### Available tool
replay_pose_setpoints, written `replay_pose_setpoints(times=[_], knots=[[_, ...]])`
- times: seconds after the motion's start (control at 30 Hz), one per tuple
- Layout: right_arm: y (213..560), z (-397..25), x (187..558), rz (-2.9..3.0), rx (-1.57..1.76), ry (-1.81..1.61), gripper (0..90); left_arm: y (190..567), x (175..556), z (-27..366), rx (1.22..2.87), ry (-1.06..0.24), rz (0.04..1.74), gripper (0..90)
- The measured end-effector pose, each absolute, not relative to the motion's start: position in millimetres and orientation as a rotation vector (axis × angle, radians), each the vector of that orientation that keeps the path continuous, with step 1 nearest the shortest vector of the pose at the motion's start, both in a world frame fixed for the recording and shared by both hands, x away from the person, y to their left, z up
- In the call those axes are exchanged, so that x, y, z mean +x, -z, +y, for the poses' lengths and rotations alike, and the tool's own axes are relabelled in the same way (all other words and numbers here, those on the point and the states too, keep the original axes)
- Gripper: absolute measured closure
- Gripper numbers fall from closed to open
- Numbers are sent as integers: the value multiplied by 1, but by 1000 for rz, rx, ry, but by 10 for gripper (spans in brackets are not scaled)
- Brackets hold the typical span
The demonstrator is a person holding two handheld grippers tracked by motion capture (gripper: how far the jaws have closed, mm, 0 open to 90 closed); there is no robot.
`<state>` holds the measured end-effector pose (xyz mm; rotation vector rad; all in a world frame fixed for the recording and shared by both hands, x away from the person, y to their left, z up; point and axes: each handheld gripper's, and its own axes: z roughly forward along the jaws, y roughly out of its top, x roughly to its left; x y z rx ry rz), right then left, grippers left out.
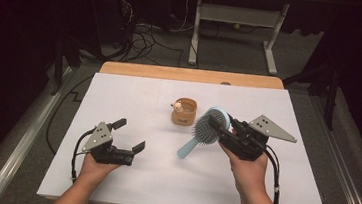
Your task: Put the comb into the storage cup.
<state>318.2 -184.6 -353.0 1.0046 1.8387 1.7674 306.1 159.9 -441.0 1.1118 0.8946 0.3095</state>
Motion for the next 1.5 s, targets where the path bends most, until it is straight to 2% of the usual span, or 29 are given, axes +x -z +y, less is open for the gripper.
replay_pose_setpoints(times=[1.0, 1.5], knots=[[353, -229, 318, 1784, 994, -1631, 597, 448, 310, 162, 1136, -317, 916, 7], [352, -235, 321, 1763, 965, -1558, 596, 448, 310, 161, 1134, -298, 916, 7]])
